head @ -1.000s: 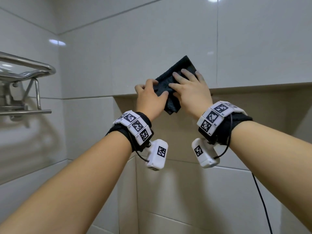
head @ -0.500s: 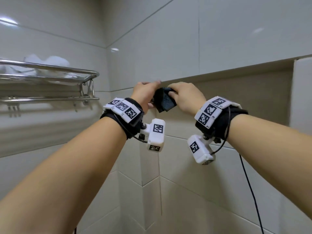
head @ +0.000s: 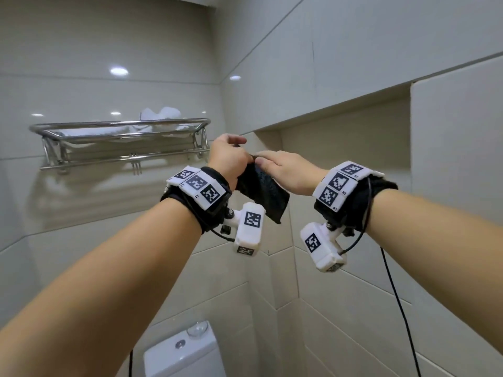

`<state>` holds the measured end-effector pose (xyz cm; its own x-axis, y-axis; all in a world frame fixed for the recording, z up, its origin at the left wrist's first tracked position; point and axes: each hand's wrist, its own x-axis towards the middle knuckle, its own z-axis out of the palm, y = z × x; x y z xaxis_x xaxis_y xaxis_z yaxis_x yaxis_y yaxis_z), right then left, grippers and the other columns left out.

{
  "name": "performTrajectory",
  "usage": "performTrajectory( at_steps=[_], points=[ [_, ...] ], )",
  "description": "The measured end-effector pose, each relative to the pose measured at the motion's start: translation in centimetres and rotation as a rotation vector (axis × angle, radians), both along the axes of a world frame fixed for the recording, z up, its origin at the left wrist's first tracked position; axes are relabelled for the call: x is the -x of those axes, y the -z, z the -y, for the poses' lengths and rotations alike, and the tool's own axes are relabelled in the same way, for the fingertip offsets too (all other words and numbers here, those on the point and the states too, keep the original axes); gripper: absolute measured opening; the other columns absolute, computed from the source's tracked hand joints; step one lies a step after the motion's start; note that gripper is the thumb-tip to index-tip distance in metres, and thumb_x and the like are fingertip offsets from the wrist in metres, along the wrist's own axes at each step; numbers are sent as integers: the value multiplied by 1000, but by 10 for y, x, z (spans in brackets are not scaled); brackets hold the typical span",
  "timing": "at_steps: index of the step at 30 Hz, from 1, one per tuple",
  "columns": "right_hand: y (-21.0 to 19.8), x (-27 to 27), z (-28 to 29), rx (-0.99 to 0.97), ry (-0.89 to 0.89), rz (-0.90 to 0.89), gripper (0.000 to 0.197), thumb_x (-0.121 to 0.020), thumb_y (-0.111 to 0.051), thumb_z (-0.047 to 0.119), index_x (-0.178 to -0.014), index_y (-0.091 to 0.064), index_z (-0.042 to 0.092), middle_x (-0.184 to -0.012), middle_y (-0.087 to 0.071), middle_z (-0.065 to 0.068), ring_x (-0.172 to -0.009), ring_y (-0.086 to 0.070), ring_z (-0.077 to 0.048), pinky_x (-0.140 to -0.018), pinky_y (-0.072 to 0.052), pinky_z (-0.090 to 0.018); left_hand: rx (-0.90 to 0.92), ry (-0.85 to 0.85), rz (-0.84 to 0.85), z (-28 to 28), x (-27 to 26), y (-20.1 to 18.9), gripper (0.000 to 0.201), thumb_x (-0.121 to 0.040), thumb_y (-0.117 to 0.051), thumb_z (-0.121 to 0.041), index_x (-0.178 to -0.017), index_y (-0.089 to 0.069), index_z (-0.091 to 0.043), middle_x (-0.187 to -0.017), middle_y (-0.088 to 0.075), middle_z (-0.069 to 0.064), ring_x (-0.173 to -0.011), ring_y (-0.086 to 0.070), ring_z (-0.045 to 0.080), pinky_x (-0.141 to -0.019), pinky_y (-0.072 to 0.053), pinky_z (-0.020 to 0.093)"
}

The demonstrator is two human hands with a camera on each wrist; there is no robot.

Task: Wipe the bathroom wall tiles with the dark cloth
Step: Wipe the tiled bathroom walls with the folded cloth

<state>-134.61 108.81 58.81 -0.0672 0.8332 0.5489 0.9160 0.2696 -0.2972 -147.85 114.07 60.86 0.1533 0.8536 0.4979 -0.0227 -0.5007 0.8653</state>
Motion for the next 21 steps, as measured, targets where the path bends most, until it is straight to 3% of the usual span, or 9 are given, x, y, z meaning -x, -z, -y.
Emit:
performTrajectory(
  at_steps=[3,7,11,13,14,16,18,21],
  points=[
    [10,3,38,19,35,-112,51,-106,-31,42,-152,-32,20,-155,-38,-4,-142,-32,-22,-113,-24,-31,-60,-17,-55,37,13,15,39,-83,-64,10,-111,-62,-17,-105,-59,3,-86,-62,13,-64,-55,26],
    [35,8,77,179,23,-202,57,-105,-32,42,-156,-19,19,-160,-27,-5,-146,-26,-23,-119,-20,-36,-70,-2,-178,90,25,38,41,-81,-68,10,-109,-63,-19,-105,-57,-4,-97,-60,14,-80,-58,30],
    [36,12,117,244,-78,-198,52,-106,-34,36,-155,-21,21,-153,-40,-8,-141,-36,-26,-115,-28,-40,-62,35,-254,142,36,27,42,-79,-70,10,-109,-64,-19,-115,-61,5,-105,-63,23,-91,-58,39],
    [30,10,140,202,-139,-234,48,-106,-35,33,-152,-26,24,-144,-49,-4,-129,-48,-21,-106,-37,-34,-86,44,-257,166,35,18,42,-79,-70,11,-109,-65,-18,-116,-62,7,-106,-64,24,-90,-58,40],
    [28,7,152,194,-164,-259,47,-106,-35,32,-152,-27,24,-135,-54,-1,-115,-54,-14,-94,-41,-25,-96,36,-250,178,32,16,41,-79,-70,11,-109,-65,-17,-115,-62,7,-105,-64,24,-90,-58,39],
    [25,-3,170,178,-214,-296,44,-107,-35,30,-150,-30,24,-106,-56,13,-88,-50,-3,-68,-35,-14,-102,2,-235,200,24,15,40,-80,-71,10,-110,-66,-16,-115,-62,6,-105,-63,22,-89,-58,37],
    [25,-14,187,163,-254,-329,42,-106,-36,31,-147,-34,23,-92,-46,19,-81,-45,-1,-63,-30,-14,-87,-19,-229,222,14,17,39,-80,-72,8,-111,-66,-16,-115,-62,6,-105,-64,22,-88,-59,37],
    [31,-36,208,148,-337,-412,35,-105,-39,29,-140,-41,22,-93,-51,16,-78,-47,2,-64,-35,-13,-63,-38,-213,254,-8,19,39,-82,-71,8,-113,-66,-14,-115,-62,7,-102,-65,22,-79,-61,32]
  ],
)
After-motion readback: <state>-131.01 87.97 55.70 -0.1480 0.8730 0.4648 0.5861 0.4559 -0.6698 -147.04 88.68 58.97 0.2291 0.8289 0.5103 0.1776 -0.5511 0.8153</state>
